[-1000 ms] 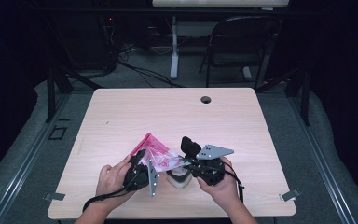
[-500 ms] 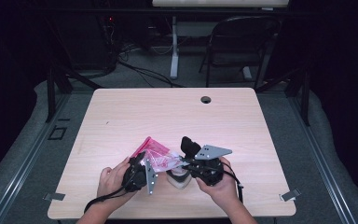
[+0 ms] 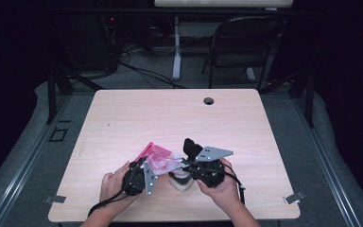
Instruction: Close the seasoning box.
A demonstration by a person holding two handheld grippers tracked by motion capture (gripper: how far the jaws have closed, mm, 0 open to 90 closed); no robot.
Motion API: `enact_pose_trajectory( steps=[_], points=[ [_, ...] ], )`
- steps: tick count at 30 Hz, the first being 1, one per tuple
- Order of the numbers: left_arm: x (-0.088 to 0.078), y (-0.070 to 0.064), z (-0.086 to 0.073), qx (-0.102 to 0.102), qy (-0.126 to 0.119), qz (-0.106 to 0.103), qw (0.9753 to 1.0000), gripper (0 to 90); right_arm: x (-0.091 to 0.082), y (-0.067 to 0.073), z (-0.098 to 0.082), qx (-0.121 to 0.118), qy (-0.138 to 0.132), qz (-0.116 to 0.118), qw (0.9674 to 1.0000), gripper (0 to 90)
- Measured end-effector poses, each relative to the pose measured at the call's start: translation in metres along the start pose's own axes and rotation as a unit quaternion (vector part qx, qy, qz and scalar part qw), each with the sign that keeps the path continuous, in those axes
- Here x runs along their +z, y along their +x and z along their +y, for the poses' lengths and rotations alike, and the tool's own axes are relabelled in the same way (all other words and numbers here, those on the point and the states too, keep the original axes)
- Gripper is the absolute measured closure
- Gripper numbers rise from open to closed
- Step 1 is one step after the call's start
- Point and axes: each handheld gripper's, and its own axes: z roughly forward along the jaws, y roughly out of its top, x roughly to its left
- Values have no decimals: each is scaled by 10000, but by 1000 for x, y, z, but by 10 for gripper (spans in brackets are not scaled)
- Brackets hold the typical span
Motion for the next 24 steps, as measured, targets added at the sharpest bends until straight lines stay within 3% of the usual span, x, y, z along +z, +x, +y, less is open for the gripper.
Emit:
enact_pose_trajectory(
  steps=[9,14,24],
  points=[
    [4,3,-7,-284,11,-236,9993,732,2,2,3,-13,-52,58,10000,873],
    [6,4,-9,-465,-19,-445,9979,736,1,3,4,-1,-147,64,9999,829],
    [9,6,-12,-636,-62,-717,9954,738,0,4,4,4,-215,23,9998,713]
  ],
)
